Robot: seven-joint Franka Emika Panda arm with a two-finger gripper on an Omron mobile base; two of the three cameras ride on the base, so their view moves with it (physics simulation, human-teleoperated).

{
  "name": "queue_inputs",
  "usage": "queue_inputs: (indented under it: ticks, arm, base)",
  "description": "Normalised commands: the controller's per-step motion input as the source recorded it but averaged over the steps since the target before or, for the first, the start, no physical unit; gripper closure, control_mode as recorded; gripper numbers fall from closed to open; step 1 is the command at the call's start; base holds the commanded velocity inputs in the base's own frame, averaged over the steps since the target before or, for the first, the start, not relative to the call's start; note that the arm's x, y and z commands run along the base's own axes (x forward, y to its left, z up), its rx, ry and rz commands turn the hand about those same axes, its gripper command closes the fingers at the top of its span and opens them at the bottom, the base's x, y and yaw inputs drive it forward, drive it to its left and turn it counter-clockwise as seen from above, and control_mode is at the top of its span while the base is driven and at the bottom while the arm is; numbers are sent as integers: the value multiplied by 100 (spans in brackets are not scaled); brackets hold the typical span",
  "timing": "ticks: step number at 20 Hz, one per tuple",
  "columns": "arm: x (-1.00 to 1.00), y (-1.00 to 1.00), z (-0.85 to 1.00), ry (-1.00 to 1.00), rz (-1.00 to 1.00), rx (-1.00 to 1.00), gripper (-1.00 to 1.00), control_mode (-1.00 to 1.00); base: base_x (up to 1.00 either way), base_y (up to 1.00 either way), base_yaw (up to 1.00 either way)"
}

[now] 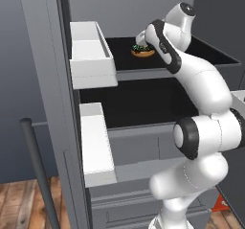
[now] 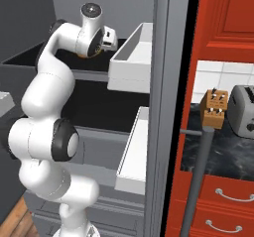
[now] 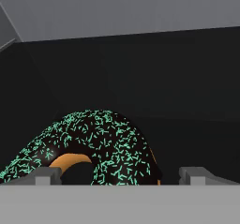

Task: Take the donut and cupcake from the fridge and place them on the empty tray on the dining counter.

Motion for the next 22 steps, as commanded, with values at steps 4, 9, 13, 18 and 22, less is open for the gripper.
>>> queue_inputs:
  ticks: [4,9,13,18,22]
  arm:
    - [-7,0,-60,10,0,0,-100,-100]
    - [-1,0,-94,5,0,0,-100,-100]
    - [25,0,-98,-10,-1,0,-100,-100]
    - [40,0,-71,-8,-2,1,-100,-100]
    - [83,1,-33,0,-10,0,-100,-100]
  base:
    - [0,0,0]
    - [0,0,0]
    - [0,0,0]
    - [0,0,0]
    - [0,0,0]
